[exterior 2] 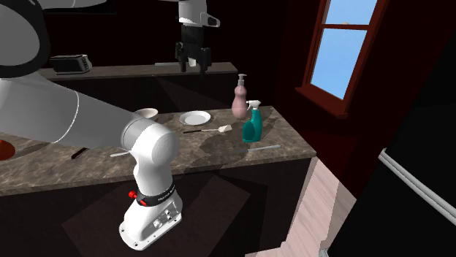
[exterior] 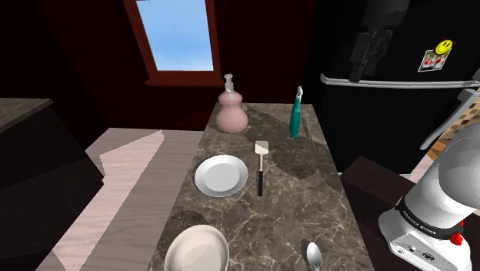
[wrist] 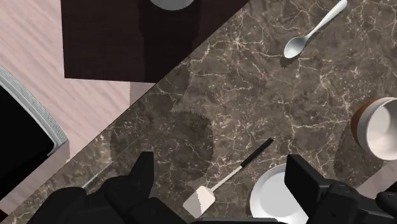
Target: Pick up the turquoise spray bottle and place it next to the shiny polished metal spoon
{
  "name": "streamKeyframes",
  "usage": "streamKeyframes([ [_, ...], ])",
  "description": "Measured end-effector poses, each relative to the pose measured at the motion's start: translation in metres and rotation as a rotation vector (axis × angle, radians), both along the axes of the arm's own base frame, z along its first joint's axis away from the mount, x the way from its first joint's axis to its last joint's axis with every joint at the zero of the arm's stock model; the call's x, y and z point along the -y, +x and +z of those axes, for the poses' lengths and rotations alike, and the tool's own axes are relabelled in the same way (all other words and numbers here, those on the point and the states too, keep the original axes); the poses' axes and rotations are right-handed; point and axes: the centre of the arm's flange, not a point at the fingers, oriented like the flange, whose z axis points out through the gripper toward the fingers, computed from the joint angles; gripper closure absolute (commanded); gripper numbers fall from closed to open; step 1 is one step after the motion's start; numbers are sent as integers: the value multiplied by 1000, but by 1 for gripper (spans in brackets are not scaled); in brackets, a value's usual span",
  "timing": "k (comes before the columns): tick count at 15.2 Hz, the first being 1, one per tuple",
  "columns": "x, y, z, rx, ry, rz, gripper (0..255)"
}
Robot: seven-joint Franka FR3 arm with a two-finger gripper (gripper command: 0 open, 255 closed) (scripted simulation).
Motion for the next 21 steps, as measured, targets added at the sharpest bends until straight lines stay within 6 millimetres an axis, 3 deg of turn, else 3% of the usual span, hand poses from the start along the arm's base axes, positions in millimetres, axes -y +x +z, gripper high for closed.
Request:
streamKeyframes([
  [3,4,13,-6,-2,0,-22,0],
  [9,27,80,-40,-8,1,-129,0],
  [21,99,203,-103,-19,1,-352,0],
])
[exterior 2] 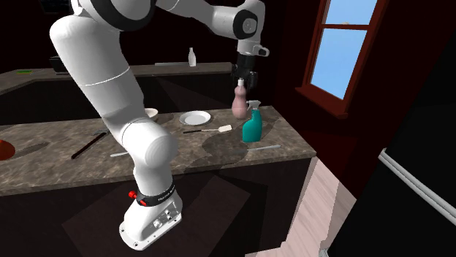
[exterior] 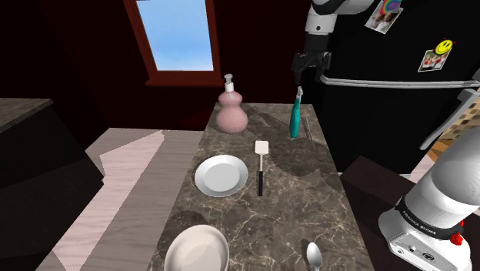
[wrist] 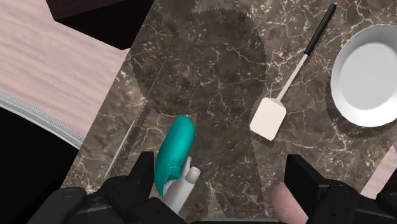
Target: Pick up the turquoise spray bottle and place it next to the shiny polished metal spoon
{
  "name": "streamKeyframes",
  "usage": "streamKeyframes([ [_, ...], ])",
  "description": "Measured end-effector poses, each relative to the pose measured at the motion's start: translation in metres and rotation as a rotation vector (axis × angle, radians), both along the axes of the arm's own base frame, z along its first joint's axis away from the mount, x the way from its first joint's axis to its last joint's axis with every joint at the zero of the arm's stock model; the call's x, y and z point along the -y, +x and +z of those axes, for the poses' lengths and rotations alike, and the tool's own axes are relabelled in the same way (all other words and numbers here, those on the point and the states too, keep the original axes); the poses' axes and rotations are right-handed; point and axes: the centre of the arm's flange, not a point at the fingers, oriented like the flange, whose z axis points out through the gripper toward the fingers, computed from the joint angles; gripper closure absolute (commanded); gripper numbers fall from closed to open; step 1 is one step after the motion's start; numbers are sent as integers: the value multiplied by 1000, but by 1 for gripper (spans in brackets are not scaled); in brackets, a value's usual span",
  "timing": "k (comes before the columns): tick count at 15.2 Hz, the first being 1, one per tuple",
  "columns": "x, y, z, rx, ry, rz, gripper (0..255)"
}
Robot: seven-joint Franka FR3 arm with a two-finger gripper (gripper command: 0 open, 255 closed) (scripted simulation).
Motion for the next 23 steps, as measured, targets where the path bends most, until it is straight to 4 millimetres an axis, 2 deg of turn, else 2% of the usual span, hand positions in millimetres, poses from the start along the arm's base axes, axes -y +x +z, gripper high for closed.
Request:
streamKeyframes([
  [8,61,70,-44,-7,1,-149,0],
  [10,68,75,-57,-9,0,-163,0],
  [16,68,77,-88,-9,0,-168,0],
  [23,67,77,-92,-8,0,-168,0],
])
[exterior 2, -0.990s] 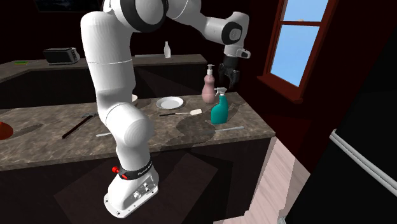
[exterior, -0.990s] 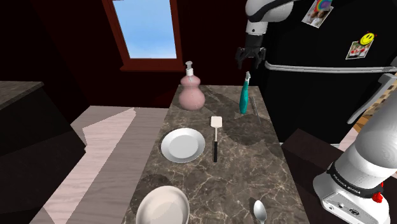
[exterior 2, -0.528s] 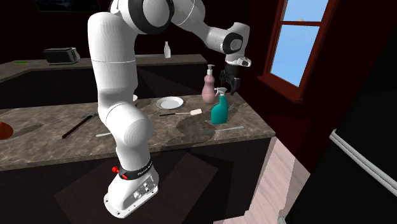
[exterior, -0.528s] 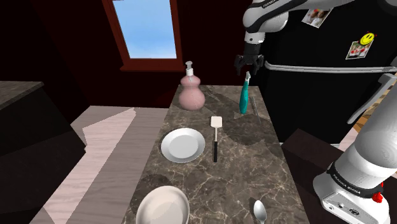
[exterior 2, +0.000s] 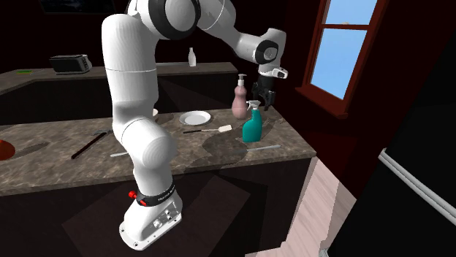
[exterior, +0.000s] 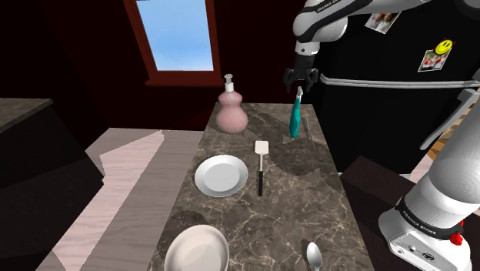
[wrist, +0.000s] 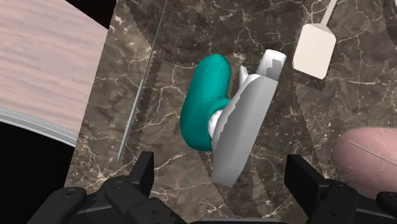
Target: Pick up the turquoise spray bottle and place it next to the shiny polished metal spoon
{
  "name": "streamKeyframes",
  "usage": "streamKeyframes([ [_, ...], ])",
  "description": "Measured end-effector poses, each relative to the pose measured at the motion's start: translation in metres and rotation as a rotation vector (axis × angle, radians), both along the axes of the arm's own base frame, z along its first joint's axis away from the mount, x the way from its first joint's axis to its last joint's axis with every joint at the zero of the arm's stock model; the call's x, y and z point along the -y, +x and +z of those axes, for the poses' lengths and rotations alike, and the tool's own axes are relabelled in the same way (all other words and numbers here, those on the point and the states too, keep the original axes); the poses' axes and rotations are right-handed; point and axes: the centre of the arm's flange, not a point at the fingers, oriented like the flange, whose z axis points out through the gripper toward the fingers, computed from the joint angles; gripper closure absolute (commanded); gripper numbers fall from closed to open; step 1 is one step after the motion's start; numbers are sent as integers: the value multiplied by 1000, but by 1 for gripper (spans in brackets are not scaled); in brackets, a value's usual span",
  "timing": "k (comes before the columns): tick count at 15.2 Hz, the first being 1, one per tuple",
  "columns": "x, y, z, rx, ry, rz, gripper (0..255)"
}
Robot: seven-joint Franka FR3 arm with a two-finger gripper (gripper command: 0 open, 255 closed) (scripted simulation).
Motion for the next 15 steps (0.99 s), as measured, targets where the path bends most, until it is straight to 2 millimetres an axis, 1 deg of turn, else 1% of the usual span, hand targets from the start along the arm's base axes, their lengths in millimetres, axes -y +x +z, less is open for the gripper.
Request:
streamKeyframes([
  [1,0,0,0,0,0,0,255],
  [11,0,0,0,0,0,0,255],
  [13,0,0,6,0,0,0,255],
  [15,0,1,16,0,0,0,255],
])
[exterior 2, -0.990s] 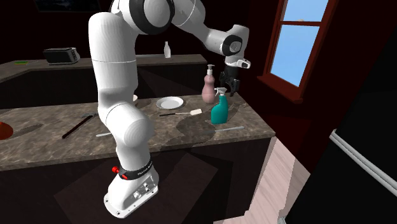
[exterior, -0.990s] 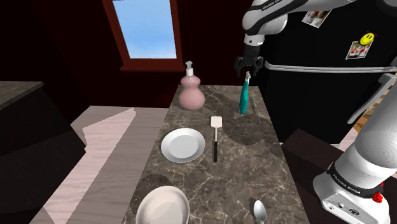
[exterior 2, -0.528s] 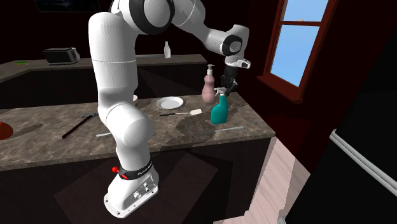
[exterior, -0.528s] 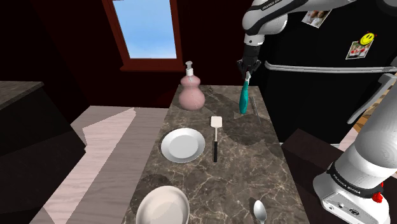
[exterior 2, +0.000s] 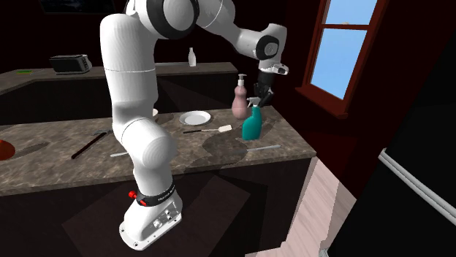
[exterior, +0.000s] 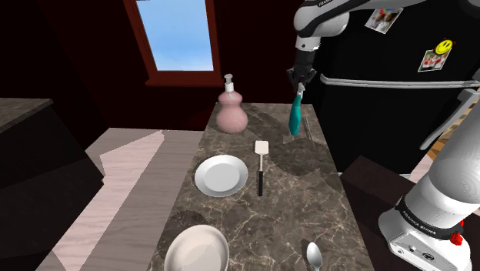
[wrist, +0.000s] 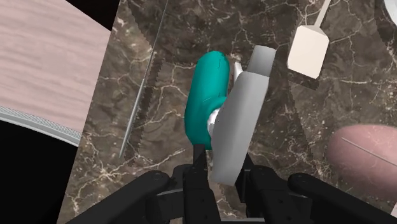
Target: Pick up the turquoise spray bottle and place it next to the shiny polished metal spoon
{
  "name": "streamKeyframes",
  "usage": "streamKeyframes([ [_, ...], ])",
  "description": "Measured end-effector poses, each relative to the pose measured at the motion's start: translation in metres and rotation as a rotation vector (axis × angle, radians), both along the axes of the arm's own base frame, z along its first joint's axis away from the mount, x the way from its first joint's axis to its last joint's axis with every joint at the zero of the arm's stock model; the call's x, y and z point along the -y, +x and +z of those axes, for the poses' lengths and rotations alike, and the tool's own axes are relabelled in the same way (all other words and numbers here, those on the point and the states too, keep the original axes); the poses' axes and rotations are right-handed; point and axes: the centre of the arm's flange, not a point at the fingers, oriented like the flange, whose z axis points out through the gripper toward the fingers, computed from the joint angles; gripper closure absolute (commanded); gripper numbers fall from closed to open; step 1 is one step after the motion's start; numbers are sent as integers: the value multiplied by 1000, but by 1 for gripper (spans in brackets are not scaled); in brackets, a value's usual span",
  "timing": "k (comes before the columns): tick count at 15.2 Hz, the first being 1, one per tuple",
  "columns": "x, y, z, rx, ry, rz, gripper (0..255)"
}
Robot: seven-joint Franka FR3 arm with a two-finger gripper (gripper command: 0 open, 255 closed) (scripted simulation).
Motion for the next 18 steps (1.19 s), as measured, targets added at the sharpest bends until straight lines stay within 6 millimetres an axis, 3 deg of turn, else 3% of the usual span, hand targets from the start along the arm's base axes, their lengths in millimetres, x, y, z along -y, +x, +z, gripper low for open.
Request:
streamKeyframes([
  [18,0,-1,94,0,0,0,255],
])
